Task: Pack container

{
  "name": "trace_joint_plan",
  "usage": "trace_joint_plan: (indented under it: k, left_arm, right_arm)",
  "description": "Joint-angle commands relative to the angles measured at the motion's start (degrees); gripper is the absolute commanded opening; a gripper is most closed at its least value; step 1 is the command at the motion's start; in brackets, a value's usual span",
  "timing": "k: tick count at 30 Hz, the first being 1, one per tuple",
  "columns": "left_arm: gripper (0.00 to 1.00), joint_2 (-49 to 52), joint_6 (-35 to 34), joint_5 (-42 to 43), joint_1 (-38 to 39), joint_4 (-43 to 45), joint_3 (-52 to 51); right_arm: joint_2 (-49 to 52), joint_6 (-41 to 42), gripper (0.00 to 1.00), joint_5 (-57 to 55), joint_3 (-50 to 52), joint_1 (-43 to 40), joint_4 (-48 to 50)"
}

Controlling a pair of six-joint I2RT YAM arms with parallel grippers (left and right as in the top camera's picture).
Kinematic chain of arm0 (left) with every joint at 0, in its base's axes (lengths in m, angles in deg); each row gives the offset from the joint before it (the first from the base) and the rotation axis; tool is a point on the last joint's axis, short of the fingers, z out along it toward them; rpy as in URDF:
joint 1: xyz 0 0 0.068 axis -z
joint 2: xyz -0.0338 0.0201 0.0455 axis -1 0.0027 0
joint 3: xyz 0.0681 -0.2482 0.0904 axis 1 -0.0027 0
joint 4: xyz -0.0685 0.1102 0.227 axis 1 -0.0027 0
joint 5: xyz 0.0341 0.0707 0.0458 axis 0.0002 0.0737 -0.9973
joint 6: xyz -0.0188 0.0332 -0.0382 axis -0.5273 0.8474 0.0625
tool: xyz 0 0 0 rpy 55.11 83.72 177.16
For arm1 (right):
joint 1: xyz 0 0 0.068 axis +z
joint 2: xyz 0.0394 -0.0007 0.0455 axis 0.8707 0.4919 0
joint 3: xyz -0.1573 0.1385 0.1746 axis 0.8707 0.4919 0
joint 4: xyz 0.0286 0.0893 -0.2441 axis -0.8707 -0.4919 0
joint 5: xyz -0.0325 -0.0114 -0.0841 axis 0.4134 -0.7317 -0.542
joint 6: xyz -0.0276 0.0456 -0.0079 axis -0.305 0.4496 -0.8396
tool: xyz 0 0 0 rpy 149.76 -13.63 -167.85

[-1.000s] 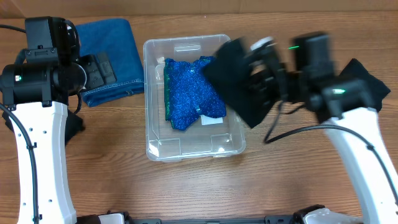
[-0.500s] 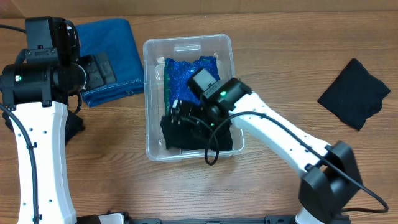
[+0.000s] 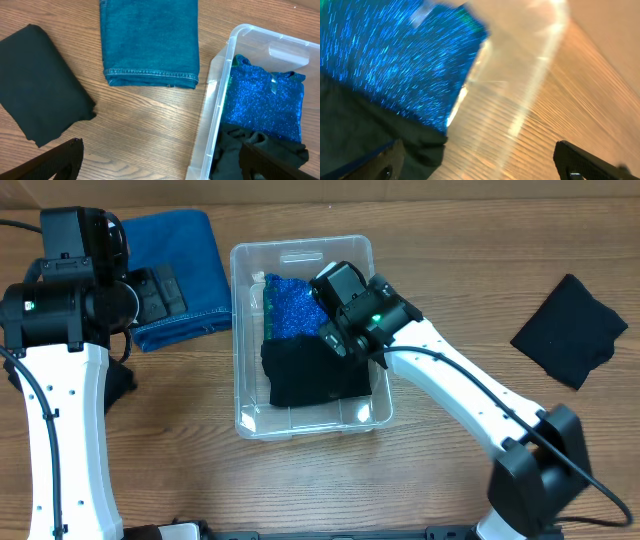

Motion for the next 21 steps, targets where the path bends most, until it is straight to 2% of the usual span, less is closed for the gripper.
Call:
trace_joint_plan:
  k: [1, 3, 4, 7, 9, 11, 15, 21]
  left_arm:
    - [1.00, -0.76, -0.55, -0.55, 0.02, -0.09, 1.16]
    - [1.00, -0.76, -0.55, -0.52, 0.02, -0.11, 1.16]
    - [1.00, -0.76, -0.52, -0.52, 0.02, -0.09, 1.16]
    - [1.00, -0.76, -0.55, -0.52, 0.02, -0.09, 1.16]
    - [1.00, -0.76, -0.55, -0.52, 0.02, -0.09, 1.16]
    - [1.00, -0.76, -0.57, -0.50, 0.02, -0.11, 1.16]
    - [1.00, -0.76, -0.57, -0.39, 0.02, -0.13, 1.16]
    - [1.00, -0.76, -0.57, 0.13, 0.02, -0.09, 1.16]
  right_arm:
    - [-11.15, 14.38, 1.00, -6.14, -2.23, -4.81, 0.35]
    - [-15.78, 24.04, 1.00, -4.52, -2.23, -14.10, -1.22]
    - [-16.68, 26.18, 1.00, -2.60, -2.23, -18.32, -2.19]
    - [-16.33, 27.39, 1.00, 10.36, -2.03, -36.22, -4.37]
    - [-13.11, 27.34, 1.00, 21.05, -1.57, -50.60, -4.11]
    - [-8.52, 26.67, 1.00, 27.93, -1.57, -60.52, -3.89]
    - [1.31, 24.09, 1.00, 36.98, -1.57, -71.65, -3.69]
    - [11.52, 22.91, 1.00, 39.15, -1.57, -77.72, -1.05]
